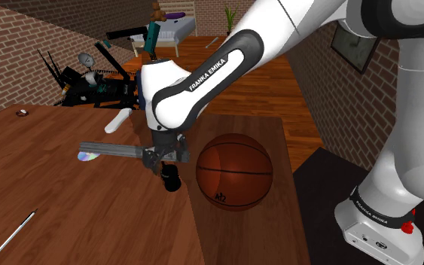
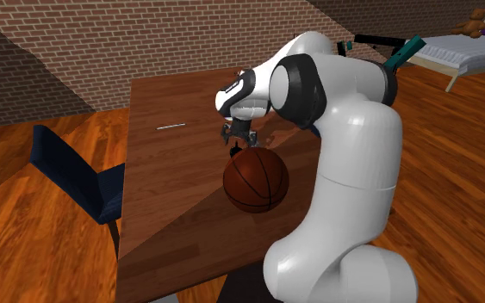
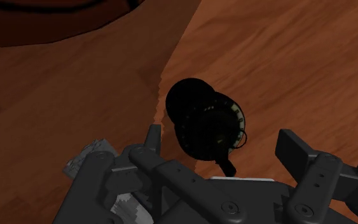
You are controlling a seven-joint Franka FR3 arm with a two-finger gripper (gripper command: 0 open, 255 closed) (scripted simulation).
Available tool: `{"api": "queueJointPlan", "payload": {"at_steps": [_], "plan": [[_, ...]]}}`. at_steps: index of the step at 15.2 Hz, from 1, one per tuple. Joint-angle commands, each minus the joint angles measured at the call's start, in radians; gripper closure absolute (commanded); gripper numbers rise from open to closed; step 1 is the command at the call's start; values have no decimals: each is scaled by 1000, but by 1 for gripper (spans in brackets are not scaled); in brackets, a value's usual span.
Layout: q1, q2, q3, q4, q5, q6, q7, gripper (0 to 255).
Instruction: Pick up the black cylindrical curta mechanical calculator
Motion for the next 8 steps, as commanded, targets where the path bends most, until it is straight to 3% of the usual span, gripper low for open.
{"api": "queueJointPlan", "payload": {"at_steps": [1, 7, 8], "plan": [[5, 21, -4, 1, -7, 19, 4, 0], [12, 60, -12, -9, -20, 68, 6, 0], [12, 60, -12, -10, -20, 69, 6, 255]]}}
